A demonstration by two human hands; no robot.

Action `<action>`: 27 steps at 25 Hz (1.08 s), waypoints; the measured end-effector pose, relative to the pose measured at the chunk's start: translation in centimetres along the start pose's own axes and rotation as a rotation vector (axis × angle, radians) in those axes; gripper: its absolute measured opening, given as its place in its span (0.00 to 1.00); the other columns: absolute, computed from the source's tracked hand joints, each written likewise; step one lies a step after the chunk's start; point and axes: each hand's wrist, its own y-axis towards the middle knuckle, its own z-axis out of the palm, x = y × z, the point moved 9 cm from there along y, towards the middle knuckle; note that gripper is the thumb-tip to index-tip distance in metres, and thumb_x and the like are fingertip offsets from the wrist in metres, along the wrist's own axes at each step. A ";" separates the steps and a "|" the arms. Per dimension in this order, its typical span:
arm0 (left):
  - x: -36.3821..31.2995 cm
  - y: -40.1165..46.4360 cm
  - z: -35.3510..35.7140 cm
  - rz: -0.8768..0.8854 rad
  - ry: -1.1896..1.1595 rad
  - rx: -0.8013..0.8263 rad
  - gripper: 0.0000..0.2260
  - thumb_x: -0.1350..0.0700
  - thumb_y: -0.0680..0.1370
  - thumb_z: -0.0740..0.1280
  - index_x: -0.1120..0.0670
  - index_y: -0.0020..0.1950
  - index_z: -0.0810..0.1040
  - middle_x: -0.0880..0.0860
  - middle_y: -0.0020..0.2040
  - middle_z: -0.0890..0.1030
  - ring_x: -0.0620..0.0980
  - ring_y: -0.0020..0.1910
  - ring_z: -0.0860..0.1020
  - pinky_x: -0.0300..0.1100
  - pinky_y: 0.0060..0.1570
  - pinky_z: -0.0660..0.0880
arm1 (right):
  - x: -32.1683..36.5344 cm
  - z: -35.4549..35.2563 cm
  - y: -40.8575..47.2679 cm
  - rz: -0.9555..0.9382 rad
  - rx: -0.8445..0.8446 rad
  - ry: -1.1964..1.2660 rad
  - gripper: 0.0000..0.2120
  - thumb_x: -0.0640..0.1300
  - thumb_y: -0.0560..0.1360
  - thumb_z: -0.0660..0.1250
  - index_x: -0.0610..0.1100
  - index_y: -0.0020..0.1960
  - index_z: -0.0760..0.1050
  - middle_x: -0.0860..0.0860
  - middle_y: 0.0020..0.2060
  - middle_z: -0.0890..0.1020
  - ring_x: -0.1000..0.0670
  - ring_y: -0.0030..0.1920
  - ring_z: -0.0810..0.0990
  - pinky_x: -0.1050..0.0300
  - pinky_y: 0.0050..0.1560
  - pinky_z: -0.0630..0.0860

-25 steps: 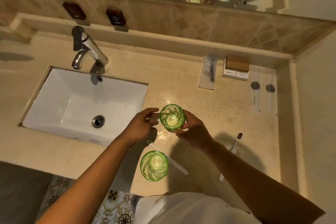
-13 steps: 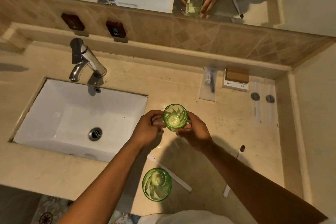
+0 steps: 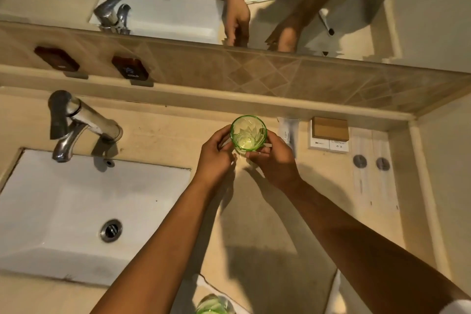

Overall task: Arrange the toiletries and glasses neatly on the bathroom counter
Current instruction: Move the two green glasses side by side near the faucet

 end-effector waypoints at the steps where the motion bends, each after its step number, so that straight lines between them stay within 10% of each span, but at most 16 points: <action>1: -0.1 0.8 0.4 -0.002 -0.003 0.007 0.25 0.71 0.76 0.63 0.49 0.66 0.79 0.45 0.60 0.83 0.47 0.62 0.80 0.58 0.64 0.77 | -0.1 -0.2 0.7 0.007 -0.008 0.014 0.25 0.47 0.65 0.78 0.57 0.61 0.78 0.45 0.56 0.83 0.43 0.55 0.84 0.35 0.56 0.80; 9: -1.0 3.7 2.7 -0.020 -0.105 0.088 0.22 0.71 0.79 0.62 0.52 0.68 0.77 0.45 0.57 0.83 0.50 0.57 0.82 0.43 0.48 0.81 | 0.5 -2.0 3.1 -0.017 -0.105 -0.105 0.25 0.42 0.65 0.79 0.48 0.61 0.78 0.45 0.53 0.83 0.49 0.50 0.84 0.52 0.53 0.82; 13: -1.2 4.1 3.2 -0.021 -0.092 0.099 0.22 0.71 0.77 0.62 0.47 0.62 0.79 0.44 0.56 0.83 0.51 0.59 0.81 0.51 0.57 0.79 | 1.2 -2.6 3.3 -0.067 -0.122 -0.235 0.23 0.43 0.67 0.79 0.45 0.61 0.78 0.46 0.50 0.83 0.50 0.48 0.82 0.69 0.44 0.75; 27: -1.3 5.6 3.5 -0.011 -0.048 0.095 0.22 0.67 0.78 0.64 0.53 0.71 0.75 0.51 0.64 0.81 0.51 0.60 0.80 0.46 0.56 0.77 | 1.3 -2.0 4.1 -0.031 -0.160 -0.249 0.26 0.47 0.69 0.78 0.44 0.65 0.76 0.48 0.53 0.83 0.53 0.47 0.82 0.68 0.45 0.76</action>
